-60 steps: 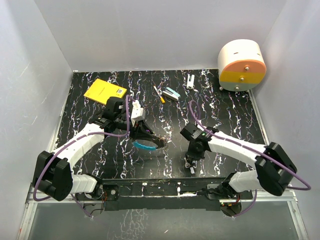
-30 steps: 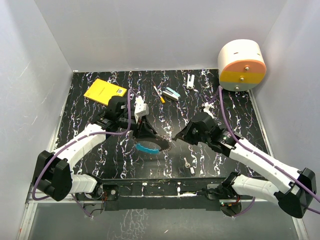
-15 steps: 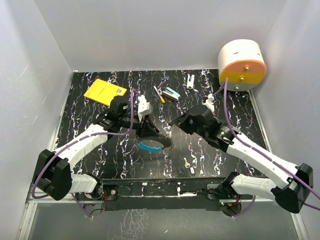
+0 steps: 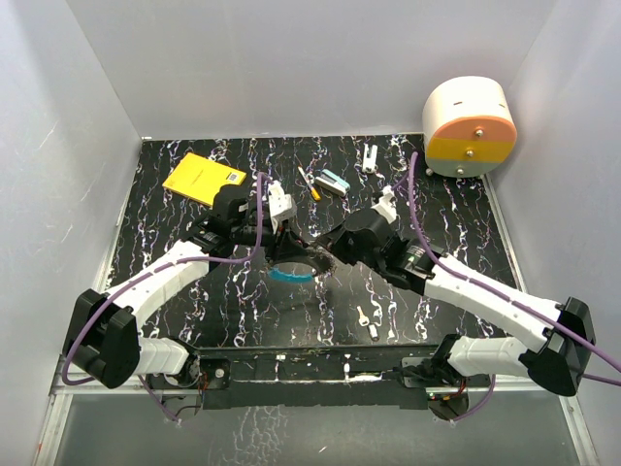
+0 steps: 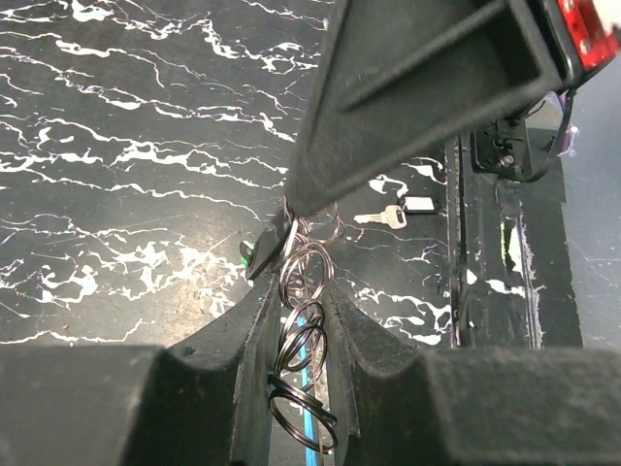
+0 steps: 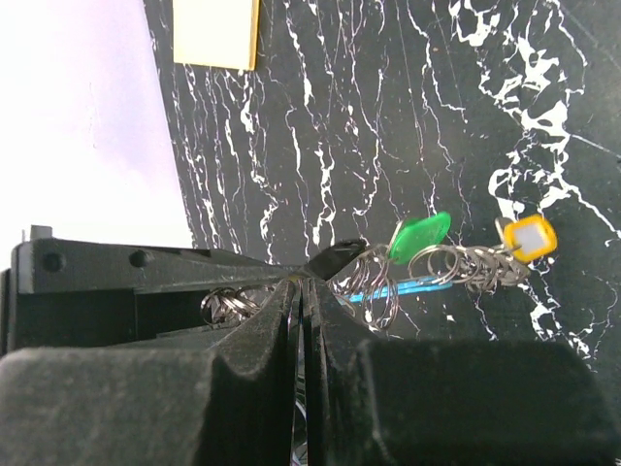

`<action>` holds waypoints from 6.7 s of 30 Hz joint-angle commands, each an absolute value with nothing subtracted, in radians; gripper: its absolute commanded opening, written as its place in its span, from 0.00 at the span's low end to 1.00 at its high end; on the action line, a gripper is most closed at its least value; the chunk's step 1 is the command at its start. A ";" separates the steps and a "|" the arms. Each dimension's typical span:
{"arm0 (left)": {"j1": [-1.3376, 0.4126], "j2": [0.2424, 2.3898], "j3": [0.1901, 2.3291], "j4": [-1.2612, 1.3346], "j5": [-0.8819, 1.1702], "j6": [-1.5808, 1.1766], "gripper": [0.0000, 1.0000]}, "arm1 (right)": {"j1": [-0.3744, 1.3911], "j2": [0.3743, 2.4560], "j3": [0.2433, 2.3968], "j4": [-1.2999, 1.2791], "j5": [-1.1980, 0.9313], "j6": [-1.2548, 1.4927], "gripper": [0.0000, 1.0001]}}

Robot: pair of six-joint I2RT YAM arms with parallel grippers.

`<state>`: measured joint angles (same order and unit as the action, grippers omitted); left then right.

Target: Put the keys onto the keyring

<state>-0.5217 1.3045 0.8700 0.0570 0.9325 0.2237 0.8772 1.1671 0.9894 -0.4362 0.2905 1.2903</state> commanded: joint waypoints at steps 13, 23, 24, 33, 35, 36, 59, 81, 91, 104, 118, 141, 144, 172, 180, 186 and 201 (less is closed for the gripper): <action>-0.532 1.271 0.906 0.135 0.970 0.170 0.00 | 0.922 1.195 1.042 -0.394 0.394 1.333 0.08; -0.535 1.276 0.915 0.151 0.987 0.130 0.00 | 0.931 1.237 1.059 -0.372 0.382 1.321 0.08; -0.534 1.275 0.915 0.151 0.986 0.132 0.00 | 0.932 1.238 1.061 -0.368 0.381 1.322 0.08; -0.534 1.269 0.910 0.130 0.962 0.174 0.00 | 0.936 1.219 1.066 -0.368 0.381 1.316 0.08; -0.535 1.269 0.920 0.126 0.951 0.188 0.00 | 0.936 1.212 1.064 -0.380 0.383 1.318 0.08; -0.535 1.269 0.927 0.125 0.949 0.195 0.00 | 0.936 1.208 1.060 -0.382 0.383 1.320 0.08; -0.534 1.256 0.950 0.072 1.000 0.250 0.00 | 0.936 1.146 1.005 -0.361 0.364 1.371 0.08; -0.534 1.262 0.966 0.088 1.034 0.230 0.00 | 0.936 1.107 0.954 -0.378 0.342 1.399 0.08; -0.534 1.274 0.962 0.067 0.998 0.277 0.00 | 0.935 1.130 0.993 -0.365 0.329 1.391 0.08; -0.535 1.275 0.951 0.070 0.994 0.282 0.00 | 0.937 1.119 0.987 -0.351 0.321 1.406 0.08; -0.535 1.269 0.945 0.068 0.989 0.311 0.00 | 0.937 1.100 0.983 -0.343 0.333 1.411 0.08; -0.535 1.268 0.936 0.113 0.994 0.272 0.00 | 0.940 1.096 0.960 -0.351 0.371 1.522 0.08; -0.535 1.266 0.937 0.110 0.994 0.271 0.00 | 0.940 1.089 0.948 -0.348 0.374 1.539 0.08; -0.535 1.273 0.953 0.067 0.984 0.316 0.00 | 0.942 1.124 0.988 -0.346 0.364 1.529 0.08; -0.535 1.272 0.952 0.040 0.960 0.357 0.00 | 0.943 1.138 1.008 -0.357 0.357 1.536 0.08; -0.536 1.273 0.950 0.014 0.927 0.413 0.00 | 0.945 1.143 1.024 -0.369 0.358 1.539 0.08; -0.536 1.269 0.959 0.006 0.919 0.420 0.00 | 0.946 1.154 1.015 -0.393 0.355 1.544 0.08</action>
